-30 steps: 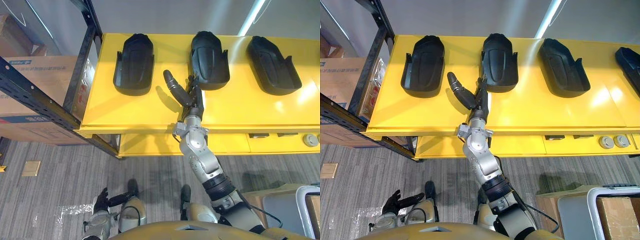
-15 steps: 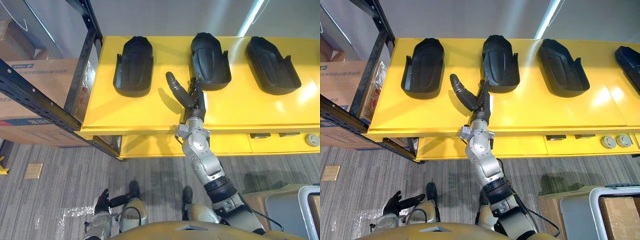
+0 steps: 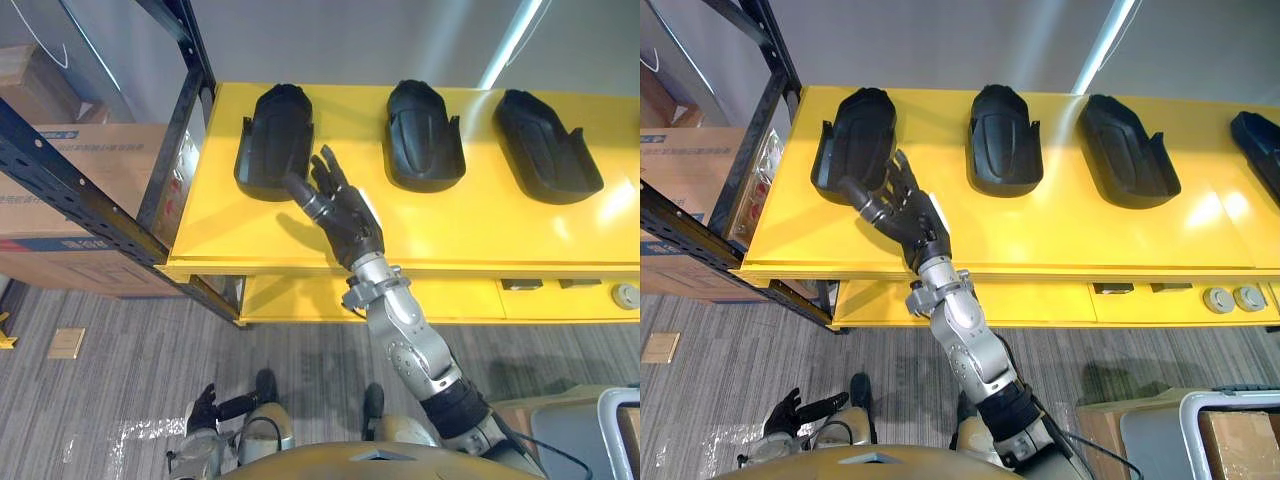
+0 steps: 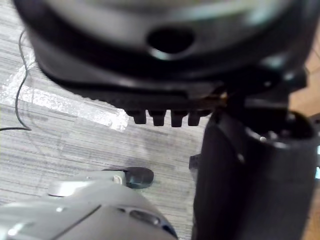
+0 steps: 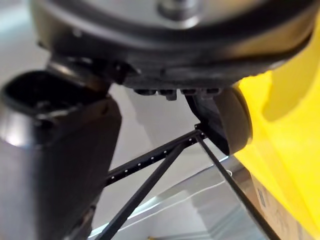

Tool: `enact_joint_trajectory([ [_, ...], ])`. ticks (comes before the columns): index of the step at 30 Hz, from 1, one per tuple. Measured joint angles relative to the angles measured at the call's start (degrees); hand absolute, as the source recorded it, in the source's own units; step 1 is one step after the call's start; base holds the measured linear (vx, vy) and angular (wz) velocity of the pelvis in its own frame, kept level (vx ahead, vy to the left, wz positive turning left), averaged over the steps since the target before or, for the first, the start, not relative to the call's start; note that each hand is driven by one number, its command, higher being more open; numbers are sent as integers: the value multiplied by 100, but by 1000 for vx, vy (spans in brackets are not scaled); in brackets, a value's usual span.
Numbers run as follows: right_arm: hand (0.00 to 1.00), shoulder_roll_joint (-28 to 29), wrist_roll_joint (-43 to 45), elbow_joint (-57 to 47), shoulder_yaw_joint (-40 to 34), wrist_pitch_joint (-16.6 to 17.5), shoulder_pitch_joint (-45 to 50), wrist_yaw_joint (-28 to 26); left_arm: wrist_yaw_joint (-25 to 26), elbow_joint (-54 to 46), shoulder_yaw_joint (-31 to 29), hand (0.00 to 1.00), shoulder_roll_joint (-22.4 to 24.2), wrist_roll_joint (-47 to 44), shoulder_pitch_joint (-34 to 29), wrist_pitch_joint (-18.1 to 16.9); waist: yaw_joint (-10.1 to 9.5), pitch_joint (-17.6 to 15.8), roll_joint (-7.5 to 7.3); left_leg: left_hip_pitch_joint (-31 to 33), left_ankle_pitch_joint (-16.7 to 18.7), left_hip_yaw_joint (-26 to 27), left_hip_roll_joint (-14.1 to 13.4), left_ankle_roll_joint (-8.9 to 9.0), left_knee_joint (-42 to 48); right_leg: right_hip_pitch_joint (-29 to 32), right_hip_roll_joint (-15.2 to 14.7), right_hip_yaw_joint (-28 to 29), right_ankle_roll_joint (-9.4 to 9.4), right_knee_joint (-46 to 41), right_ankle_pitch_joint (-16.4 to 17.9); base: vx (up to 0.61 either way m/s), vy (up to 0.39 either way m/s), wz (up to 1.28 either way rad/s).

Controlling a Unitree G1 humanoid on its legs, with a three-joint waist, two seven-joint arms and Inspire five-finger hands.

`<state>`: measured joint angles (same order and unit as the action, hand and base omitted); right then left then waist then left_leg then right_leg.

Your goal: Walk over and take three plastic housings, then place them on the shelf

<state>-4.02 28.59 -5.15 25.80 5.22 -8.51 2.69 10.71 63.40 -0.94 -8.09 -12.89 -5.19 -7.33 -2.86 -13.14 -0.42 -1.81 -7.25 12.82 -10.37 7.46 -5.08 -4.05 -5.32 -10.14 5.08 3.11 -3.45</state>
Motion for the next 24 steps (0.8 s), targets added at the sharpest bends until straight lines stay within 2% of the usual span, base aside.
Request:
enact_joint_trajectory([
  [2, 100, -115, -15, -36, -142, 132, 238, -214, 0, 30, -40, 100, 0, 3, -36, 3, 12, 45, -35, -89, 33, -3, 9, 9, -1, -100, -38, -29, 6, -4, 39, 17, 6, 5],
  [5, 100, -145, -106, -59, -684, 369, 598, -193, -15, 28, -232, 100, 31, 63, -164, 34, 42, 242, -37, -90, 56, -1, 21, 13, -2, -104, -41, -35, 23, -8, 64, 0, 0, 0],
  [8, 100, -108, -1059, -199, -1760, 925, 801, 913, -35, 23, -440, 100, 117, 226, -216, 112, 66, 315, 39, -107, 69, 14, 49, 10, -3, -103, -43, 32, 29, -28, 68, -3, 3, -2],
  [10, 100, -62, -1307, -197, -2567, 1227, 834, 1588, -43, 19, -455, 100, 140, 227, -281, 119, 133, 335, 77, -165, 93, 80, 54, 19, -3, -102, -50, 101, 34, -59, 73, -10, 14, -15],
  [13, 100, -73, -1614, 168, -3907, 1745, 1268, 2925, -52, 21, -449, 100, 149, 228, -456, 155, 340, 497, 105, -286, 169, 264, 43, 29, -3, -80, -46, 269, 44, -113, 149, 11, 9, -26],
  [16, 100, -64, -1648, 1116, -4457, 1814, 1747, 3526, -71, 22, -435, 100, 149, 232, -545, 272, 513, 639, 131, -392, 229, 480, 8, 46, -3, -24, -17, 444, 43, -136, 159, 39, 4, -38],
  [18, 100, -19, -1641, 1578, -4498, 1814, 1949, 3651, -97, 21, -422, 100, 149, 254, -546, 278, 559, 645, 142, -453, 246, 570, -10, 55, -3, -22, -1, 511, 38, -156, 163, 19, 1, -34],
  [19, 100, 144, -1636, 2222, -4498, 1799, 2170, 3703, -147, 19, -414, 100, 148, 452, -544, 294, 620, 658, 164, -485, 262, 645, -36, 73, -4, 4, 25, 583, 26, -198, 182, 6, -3, -21],
  [23, 100, 528, -1587, 3019, -4481, 1758, 2439, 3566, -198, 9, -383, 100, 171, 665, -537, 378, 615, 666, 174, -571, 293, 775, -52, 100, -4, 3, 38, 670, 27, -210, 182, 0, 5, -16],
  [24, 100, 586, -1560, 3279, -4407, 1667, 2485, 3355, -205, -1, -336, 100, 172, 681, -528, 412, 609, 681, 172, -598, 321, 831, -50, 121, -4, 2, 39, 724, 29, -215, 181, -11, 10, -12],
])
